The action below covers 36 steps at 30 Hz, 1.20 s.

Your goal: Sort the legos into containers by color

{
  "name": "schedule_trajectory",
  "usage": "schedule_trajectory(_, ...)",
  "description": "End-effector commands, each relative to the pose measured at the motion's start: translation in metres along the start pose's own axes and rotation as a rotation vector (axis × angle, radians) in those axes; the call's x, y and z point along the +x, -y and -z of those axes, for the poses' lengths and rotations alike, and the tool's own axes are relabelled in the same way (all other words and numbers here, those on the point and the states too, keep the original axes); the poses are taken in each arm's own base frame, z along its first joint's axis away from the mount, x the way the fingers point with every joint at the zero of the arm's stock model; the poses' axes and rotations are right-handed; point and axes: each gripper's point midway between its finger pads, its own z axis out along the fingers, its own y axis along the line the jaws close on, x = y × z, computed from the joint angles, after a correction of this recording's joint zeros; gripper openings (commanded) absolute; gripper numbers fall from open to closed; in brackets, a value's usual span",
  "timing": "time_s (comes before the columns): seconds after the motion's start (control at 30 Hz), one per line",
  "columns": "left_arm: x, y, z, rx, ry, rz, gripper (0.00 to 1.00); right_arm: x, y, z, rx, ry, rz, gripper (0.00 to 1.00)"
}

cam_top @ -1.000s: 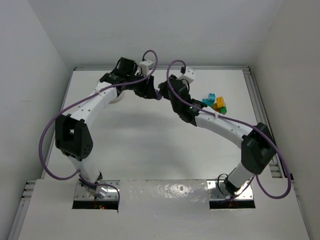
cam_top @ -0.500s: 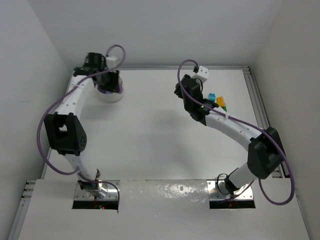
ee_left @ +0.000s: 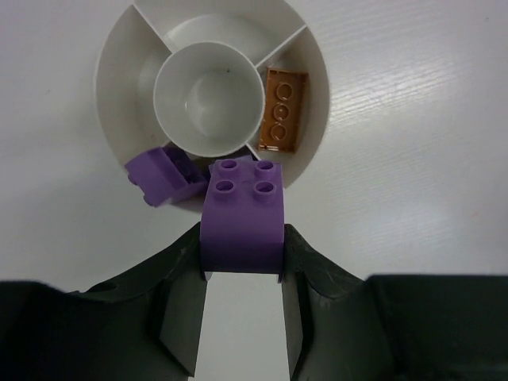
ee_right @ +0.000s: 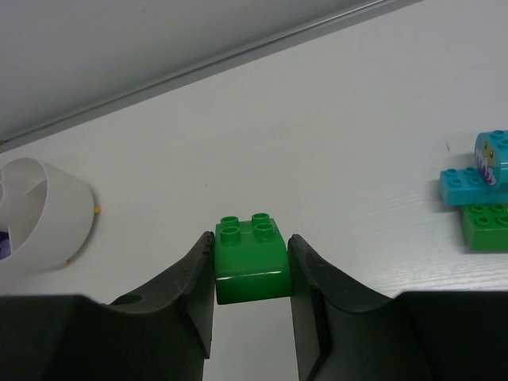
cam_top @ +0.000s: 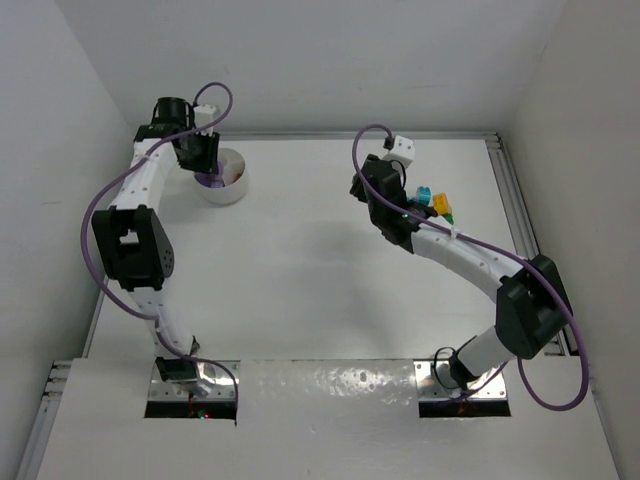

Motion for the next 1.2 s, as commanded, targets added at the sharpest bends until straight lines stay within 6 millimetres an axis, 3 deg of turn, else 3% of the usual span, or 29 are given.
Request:
schedule_trajectory(0.0,-0.014,-0.009,-0.005,-0.004,0.021,-0.010,0.00,-0.017,-0.008,0.003,-0.018,0.041,0.001,0.00)
schedule_trajectory(0.37,0.006,-0.007,-0.021,0.029,-0.058,-0.001,0.00,-0.018,-0.004,0.005,-0.003,0.043,0.016,0.00)
schedule_trajectory(0.57,0.005,-0.010,-0.028,0.017,-0.038,-0.002,0.00,-0.018,-0.004,0.006,-0.006,0.039,0.018,0.00)
schedule_trajectory(0.73,0.006,-0.014,-0.039,0.013,-0.059,0.004,0.10,-0.019,-0.003,0.010,-0.014,0.038,0.020,0.00)
schedule_trajectory(0.87,0.007,-0.014,-0.041,0.016,-0.063,0.014,0.27,-0.018,0.000,0.012,-0.012,0.037,0.024,0.00)
schedule_trajectory(1.17,0.004,-0.021,-0.037,-0.027,-0.059,0.020,0.54,-0.019,-0.001,0.015,-0.027,0.035,0.020,0.00)
